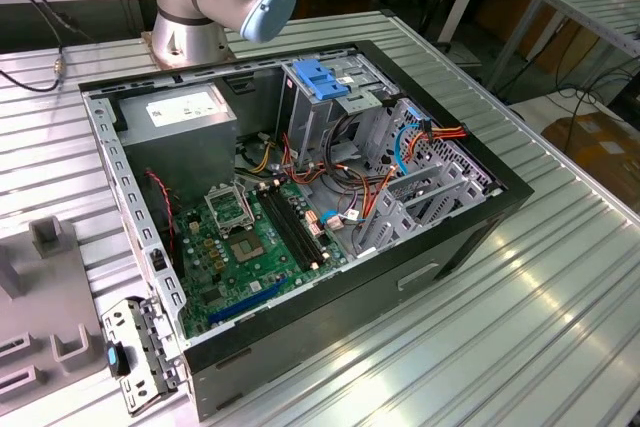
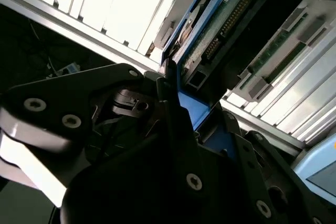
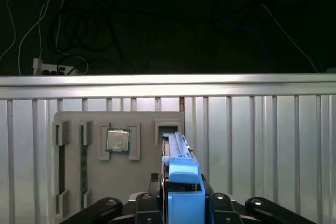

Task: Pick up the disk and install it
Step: 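Pick up the disk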

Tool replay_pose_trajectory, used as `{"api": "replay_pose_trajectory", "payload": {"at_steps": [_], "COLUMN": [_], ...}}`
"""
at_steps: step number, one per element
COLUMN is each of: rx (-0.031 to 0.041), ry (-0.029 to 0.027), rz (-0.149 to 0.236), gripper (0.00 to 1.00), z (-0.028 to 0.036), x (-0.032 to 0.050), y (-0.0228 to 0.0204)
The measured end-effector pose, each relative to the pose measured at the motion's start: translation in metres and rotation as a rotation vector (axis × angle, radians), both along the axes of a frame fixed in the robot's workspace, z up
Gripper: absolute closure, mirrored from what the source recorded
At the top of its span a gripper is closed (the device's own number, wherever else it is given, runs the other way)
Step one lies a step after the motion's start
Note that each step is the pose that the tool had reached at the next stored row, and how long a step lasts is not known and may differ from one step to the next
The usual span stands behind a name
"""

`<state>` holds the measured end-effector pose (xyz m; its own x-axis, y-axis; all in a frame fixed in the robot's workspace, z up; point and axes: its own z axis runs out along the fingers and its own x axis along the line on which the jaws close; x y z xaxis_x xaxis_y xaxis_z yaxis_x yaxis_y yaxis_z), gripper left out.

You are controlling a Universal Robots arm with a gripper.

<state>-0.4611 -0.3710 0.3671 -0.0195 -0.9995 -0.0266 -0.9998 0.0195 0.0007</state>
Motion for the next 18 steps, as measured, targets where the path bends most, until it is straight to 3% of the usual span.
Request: {"api": "replay_pose_trajectory", "payload": {"at_steps": [1,8,18], "rx": [0.0,0.0,0.0], "ry": [0.0001,0.0,0.0], "rz": [0.0,0.0,0.0], "gripper": [0.63,0.63,0.63], "z": [0.0086,0.0191,0.0219], "x": [0.0,0.0,0.0], "y": [0.0,-0.0001,-0.0001]}}
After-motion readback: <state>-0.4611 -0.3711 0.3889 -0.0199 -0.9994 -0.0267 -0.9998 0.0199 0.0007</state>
